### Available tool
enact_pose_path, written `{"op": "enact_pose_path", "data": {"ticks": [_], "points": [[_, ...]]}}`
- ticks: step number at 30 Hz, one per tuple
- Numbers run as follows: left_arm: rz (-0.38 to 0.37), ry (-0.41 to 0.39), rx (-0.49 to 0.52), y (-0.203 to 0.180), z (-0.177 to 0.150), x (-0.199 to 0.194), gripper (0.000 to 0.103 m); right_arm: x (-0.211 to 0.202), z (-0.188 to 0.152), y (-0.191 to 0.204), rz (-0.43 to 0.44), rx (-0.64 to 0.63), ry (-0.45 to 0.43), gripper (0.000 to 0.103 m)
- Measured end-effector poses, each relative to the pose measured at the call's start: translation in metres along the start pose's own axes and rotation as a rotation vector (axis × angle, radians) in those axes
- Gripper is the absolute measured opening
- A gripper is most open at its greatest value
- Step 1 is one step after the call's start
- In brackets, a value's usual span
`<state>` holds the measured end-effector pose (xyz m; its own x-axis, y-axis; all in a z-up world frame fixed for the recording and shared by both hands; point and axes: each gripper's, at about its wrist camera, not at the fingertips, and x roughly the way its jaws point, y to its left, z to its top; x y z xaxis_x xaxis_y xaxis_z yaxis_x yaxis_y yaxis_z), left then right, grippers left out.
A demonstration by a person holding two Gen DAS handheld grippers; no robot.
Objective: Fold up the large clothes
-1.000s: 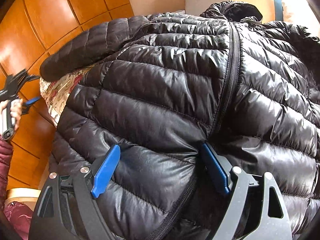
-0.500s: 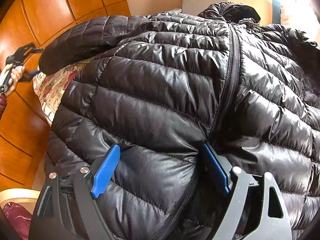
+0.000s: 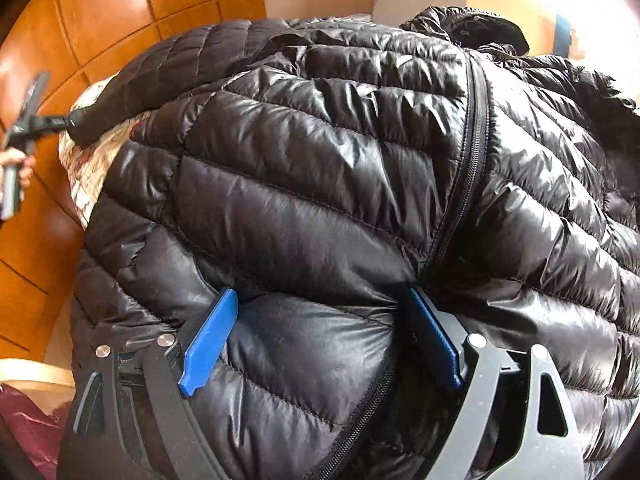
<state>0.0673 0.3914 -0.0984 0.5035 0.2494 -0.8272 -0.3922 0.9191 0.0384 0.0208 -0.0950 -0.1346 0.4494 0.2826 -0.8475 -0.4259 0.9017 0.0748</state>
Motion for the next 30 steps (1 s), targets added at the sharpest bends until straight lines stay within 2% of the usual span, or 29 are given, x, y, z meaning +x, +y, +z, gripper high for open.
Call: {"op": "enact_pose_path", "data": {"ticks": [1,2,3,4,5,6,8,9,11,13,14,15,17,19,22,23,24,28,30], "points": [[-0.003,-0.006,-0.033,0.0,-0.006,-0.005,0.011,0.0,0.001,0.0,0.002,-0.002,0.004,0.085],[-0.009,-0.017,-0.064,0.002,-0.01,-0.014,0.016,-0.001,0.001,-0.001,0.005,-0.001,0.007,0.085],[-0.019,-0.021,-0.121,0.01,-0.014,-0.024,0.025,-0.001,0.002,-0.002,0.008,0.0,0.008,0.085],[-0.047,-0.022,-0.183,0.023,-0.013,-0.032,0.03,-0.001,0.001,-0.002,0.011,0.0,0.006,0.085],[-0.081,-0.032,-0.263,0.036,-0.012,-0.045,0.04,-0.001,0.002,-0.002,0.011,-0.001,0.007,0.085],[-0.081,-0.057,-0.331,0.048,-0.009,-0.053,0.046,-0.001,0.002,-0.004,0.011,-0.002,0.009,0.085],[-0.076,-0.142,-0.418,0.061,-0.006,-0.09,0.046,-0.002,0.002,-0.005,0.02,0.002,0.014,0.085],[-0.098,-0.172,-0.423,0.058,-0.001,-0.104,0.046,-0.004,0.006,-0.008,0.027,0.001,0.022,0.085],[-0.159,-0.232,-0.377,0.033,0.013,-0.124,0.046,-0.011,0.013,-0.011,0.055,0.009,0.036,0.084],[-0.22,-0.255,-0.278,-0.008,0.027,-0.131,0.046,-0.026,0.024,-0.019,0.079,0.028,0.003,0.083],[-0.246,-0.253,-0.23,-0.029,0.032,-0.13,0.046,-0.037,0.03,-0.024,0.082,0.038,-0.033,0.083],[-0.288,-0.235,-0.152,-0.068,0.037,-0.126,0.046,-0.048,0.035,-0.03,0.078,0.05,-0.071,0.083],[-0.328,-0.192,-0.062,-0.116,0.043,-0.109,0.046,-0.066,0.046,-0.046,0.035,0.088,-0.14,0.086],[-0.285,-0.1,0.026,-0.166,0.043,-0.076,0.046,-0.07,0.051,-0.065,-0.032,0.136,-0.167,0.087],[-0.157,0.036,0.01,-0.19,0.038,-0.015,0.046,-0.049,0.043,-0.099,-0.073,0.242,-0.098,0.086],[-0.157,0.07,-0.013,-0.19,0.036,0.001,0.046,-0.037,0.036,-0.108,-0.081,0.271,-0.052,0.086],[-0.159,0.047,-0.027,-0.189,0.035,0.006,0.046,-0.021,0.026,-0.115,-0.085,0.282,-0.005,0.086],[-0.102,0.059,-0.049,-0.2,0.043,0.005,0.046,-0.013,0.019,-0.113,-0.107,0.244,-0.042,0.09],[-0.078,0.046,-0.074,-0.206,0.047,-0.013,0.046,-0.02,0.022,-0.119,-0.074,0.271,-0.047,0.089]]}}
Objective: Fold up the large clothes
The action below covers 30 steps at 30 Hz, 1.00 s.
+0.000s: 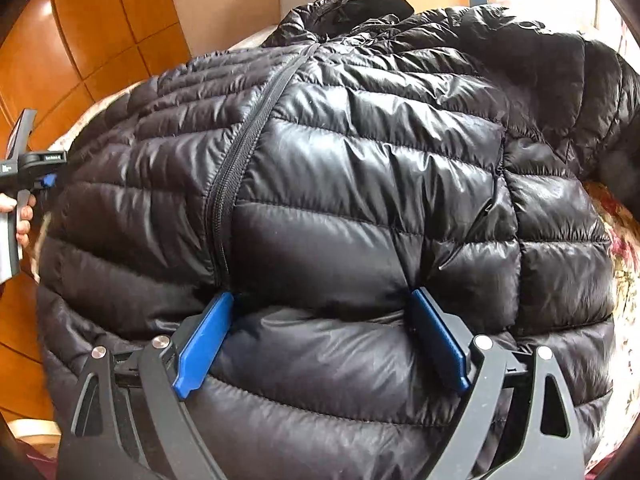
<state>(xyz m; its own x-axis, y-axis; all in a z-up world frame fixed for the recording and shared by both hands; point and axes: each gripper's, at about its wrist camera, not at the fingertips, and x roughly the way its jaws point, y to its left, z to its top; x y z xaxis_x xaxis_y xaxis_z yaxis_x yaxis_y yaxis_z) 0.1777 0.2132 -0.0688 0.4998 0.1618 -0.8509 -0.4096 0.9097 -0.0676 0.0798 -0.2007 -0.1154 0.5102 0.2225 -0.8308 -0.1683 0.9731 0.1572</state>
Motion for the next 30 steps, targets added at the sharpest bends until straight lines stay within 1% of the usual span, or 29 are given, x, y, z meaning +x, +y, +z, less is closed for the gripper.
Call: {"op": "enact_pose_path", "data": {"ticks": [1,2,3,4,5,6,8,9,10,11,12,14,16,17,19,22,23,25,26,27,28,29,30], "points": [[-0.015,-0.024,-0.009,0.004,0.005,-0.011,0.046,-0.008,0.002,-0.005,0.032,0.023,-0.009,0.087],[-0.031,-0.075,-0.013,-0.003,0.003,-0.028,0.052,-0.016,0.003,-0.01,0.068,0.051,-0.027,0.087],[-0.042,-0.109,-0.008,-0.004,0.002,-0.041,0.057,-0.026,0.002,-0.017,0.092,0.081,-0.052,0.087],[-0.062,-0.141,0.01,-0.013,-0.001,-0.054,0.059,-0.041,0.003,-0.03,0.115,0.128,-0.095,0.087],[-0.101,-0.164,0.038,-0.027,-0.006,-0.069,0.061,-0.057,0.004,-0.048,0.136,0.188,-0.142,0.087],[-0.133,-0.174,0.055,-0.036,-0.007,-0.076,0.061,-0.069,0.004,-0.064,0.154,0.244,-0.177,0.087],[-0.222,-0.2,0.113,-0.066,-0.022,-0.094,0.061,-0.097,-0.004,-0.118,0.193,0.433,-0.268,0.084],[-0.247,-0.201,0.141,-0.078,-0.029,-0.098,0.061,-0.108,-0.011,-0.147,0.202,0.534,-0.313,0.082],[-0.284,-0.198,0.179,-0.094,-0.04,-0.102,0.061,-0.117,-0.019,-0.17,0.19,0.61,-0.345,0.08],[-0.311,-0.196,0.203,-0.106,-0.049,-0.104,0.061,-0.129,-0.031,-0.2,0.145,0.702,-0.382,0.078],[-0.343,-0.188,0.247,-0.125,-0.062,-0.106,0.061,-0.142,-0.042,-0.226,0.095,0.775,-0.414,0.078],[-0.365,-0.166,0.313,-0.151,-0.079,-0.106,0.061,-0.161,-0.056,-0.268,0.022,0.866,-0.47,0.078],[-0.379,-0.149,0.358,-0.17,-0.091,-0.103,0.061,-0.183,-0.072,-0.312,-0.097,0.928,-0.537,0.085],[-0.372,-0.14,0.381,-0.18,-0.098,-0.1,0.061,-0.188,-0.077,-0.33,-0.126,0.94,-0.554,0.086],[-0.366,-0.117,0.404,-0.193,-0.105,-0.095,0.061,-0.189,-0.074,-0.362,-0.189,0.926,-0.538,0.086],[-0.339,-0.105,0.41,-0.203,-0.11,-0.089,0.061,-0.183,-0.062,-0.391,-0.261,0.877,-0.523,0.087],[-0.324,-0.096,0.409,-0.207,-0.111,-0.085,0.061,-0.18,-0.058,-0.4,-0.278,0.868,-0.526,0.088],[-0.31,-0.077,0.407,-0.211,-0.113,-0.082,0.061,-0.169,-0.048,-0.419,-0.265,0.87,-0.525,0.086],[-0.293,-0.073,0.413,-0.214,-0.114,-0.079,0.061,-0.165,-0.043,-0.427,-0.251,0.875,-0.52,0.083],[-0.278,-0.073,0.422,-0.217,-0.115,-0.077,0.061,-0.161,-0.04,-0.431,-0.232,0.872,-0.512,0.066],[-0.268,-0.071,0.429,-0.219,-0.117,-0.076,0.061,-0.157,-0.033,-0.432,-0.184,0.847,-0.483,0.036],[-0.259,-0.068,0.433,-0.221,-0.118,-0.074,0.061,-0.153,-0.029,-0.439,-0.163,0.827,-0.447,0.02],[-0.256,-0.064,0.431,-0.223,-0.117,-0.073,0.061,-0.155,-0.024,-0.434,-0.157,0.803,-0.407,0.006]]}}
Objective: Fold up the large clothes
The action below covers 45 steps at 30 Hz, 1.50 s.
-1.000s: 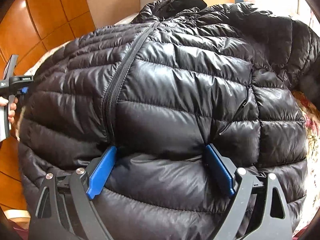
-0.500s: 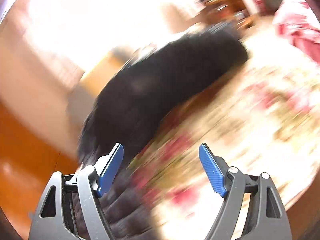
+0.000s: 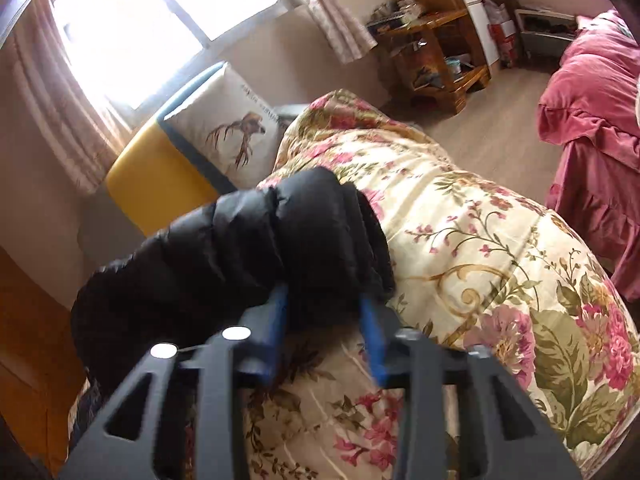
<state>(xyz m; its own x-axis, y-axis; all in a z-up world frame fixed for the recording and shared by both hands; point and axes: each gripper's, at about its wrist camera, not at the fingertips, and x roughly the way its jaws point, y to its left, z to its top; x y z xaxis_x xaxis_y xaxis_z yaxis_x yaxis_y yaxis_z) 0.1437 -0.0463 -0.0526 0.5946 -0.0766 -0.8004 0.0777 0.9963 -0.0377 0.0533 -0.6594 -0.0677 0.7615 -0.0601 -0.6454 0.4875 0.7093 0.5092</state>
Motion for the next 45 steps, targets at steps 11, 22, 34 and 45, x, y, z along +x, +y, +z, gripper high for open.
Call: {"op": "enact_pose_path", "data": {"ticks": [11,22,34,45], "points": [[-0.024,0.036,0.044,-0.005,0.008,0.008,0.061,-0.115,0.05,0.004,-0.132,-0.044,-0.012,0.002],[-0.032,-0.067,0.058,0.0,0.018,-0.008,0.061,-0.025,0.061,0.008,-0.442,-0.031,-0.092,0.074],[0.134,-0.027,-0.053,0.042,0.025,0.044,0.07,0.117,-0.08,0.191,-0.236,-0.53,0.154,0.083],[0.081,-0.054,-0.175,0.073,0.015,0.043,0.078,0.047,-0.062,0.125,-0.008,-0.205,0.072,0.088]]}}
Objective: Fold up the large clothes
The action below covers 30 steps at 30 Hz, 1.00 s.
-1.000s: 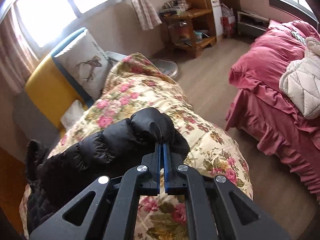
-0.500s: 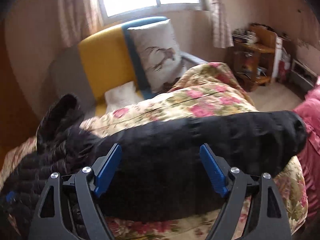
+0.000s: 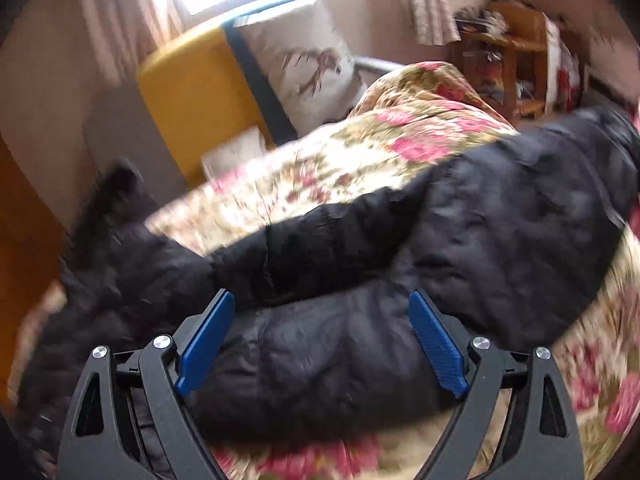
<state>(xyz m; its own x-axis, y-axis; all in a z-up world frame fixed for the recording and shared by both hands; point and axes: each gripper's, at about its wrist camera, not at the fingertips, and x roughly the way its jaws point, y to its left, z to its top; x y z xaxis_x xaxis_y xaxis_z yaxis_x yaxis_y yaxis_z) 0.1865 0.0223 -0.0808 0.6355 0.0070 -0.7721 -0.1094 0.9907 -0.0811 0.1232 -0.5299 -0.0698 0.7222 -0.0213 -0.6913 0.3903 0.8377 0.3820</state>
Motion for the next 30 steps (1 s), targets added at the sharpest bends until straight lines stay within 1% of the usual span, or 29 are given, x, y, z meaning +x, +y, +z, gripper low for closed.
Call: {"op": "enact_pose_path", "data": {"ticks": [1,2,3,5,7,9,11,12,13,14,15,16,17,19,21,23,26,28,30], "points": [[-0.001,-0.011,-0.002,0.0,-0.003,-0.006,0.078,-0.021,-0.001,-0.015,0.058,0.086,-0.041,0.088],[-0.005,-0.024,-0.005,0.002,-0.004,-0.012,0.078,-0.036,-0.005,-0.03,0.083,0.148,-0.066,0.088],[-0.008,-0.033,-0.006,0.002,-0.005,-0.015,0.078,-0.05,-0.009,-0.047,0.1,0.221,-0.094,0.088],[0.0,-0.051,0.003,0.002,-0.009,-0.023,0.078,-0.064,-0.013,-0.073,0.092,0.331,-0.123,0.086],[0.008,-0.047,0.03,0.001,-0.015,-0.026,0.079,-0.058,-0.018,-0.101,0.043,0.418,-0.106,0.074],[0.021,-0.033,0.054,-0.001,-0.019,-0.026,0.088,-0.044,-0.015,-0.12,0.041,0.487,-0.075,0.069],[0.031,-0.039,0.06,-0.002,-0.022,-0.029,0.092,-0.03,-0.004,-0.131,0.063,0.543,-0.077,0.069],[0.04,-0.034,0.059,-0.001,-0.024,-0.029,0.095,-0.023,0.002,-0.133,0.081,0.568,-0.077,0.064],[0.047,-0.019,0.053,-0.001,-0.024,-0.028,0.096,-0.017,0.006,-0.133,0.08,0.576,-0.07,0.045],[0.048,-0.012,0.044,0.0,-0.023,-0.027,0.097,-0.012,0.013,-0.13,0.043,0.563,-0.051,0.034],[0.045,-0.009,0.038,0.001,-0.023,-0.027,0.098,-0.01,0.017,-0.127,0.02,0.551,-0.038,0.013],[0.042,-0.005,0.036,0.002,-0.022,-0.027,0.098,-0.009,0.023,-0.12,0.035,0.533,-0.023,0.007],[0.035,0.005,0.04,0.002,-0.021,-0.027,0.099,-0.014,0.029,-0.108,0.034,0.497,-0.024,0.007],[0.015,0.013,0.047,0.002,-0.02,-0.028,0.099,-0.034,0.041,-0.071,0.038,0.352,-0.071,0.006],[0.003,0.01,0.063,0.0,-0.02,-0.03,0.099,-0.054,0.049,-0.021,0.061,0.199,-0.095,0.006],[-0.002,0.013,0.079,-0.003,-0.02,-0.031,0.099,-0.066,0.048,0.029,0.093,0.059,-0.103,0.006],[-0.021,-0.001,0.078,-0.005,-0.02,-0.037,0.099,-0.067,0.034,0.104,0.151,-0.106,-0.078,0.006],[-0.063,-0.002,0.074,-0.004,-0.02,-0.041,0.099,-0.064,0.018,0.149,0.185,-0.204,-0.054,0.006],[-0.093,-0.011,0.076,-0.002,-0.018,-0.049,0.099,-0.056,-0.007,0.201,0.213,-0.314,-0.017,0.006]]}}
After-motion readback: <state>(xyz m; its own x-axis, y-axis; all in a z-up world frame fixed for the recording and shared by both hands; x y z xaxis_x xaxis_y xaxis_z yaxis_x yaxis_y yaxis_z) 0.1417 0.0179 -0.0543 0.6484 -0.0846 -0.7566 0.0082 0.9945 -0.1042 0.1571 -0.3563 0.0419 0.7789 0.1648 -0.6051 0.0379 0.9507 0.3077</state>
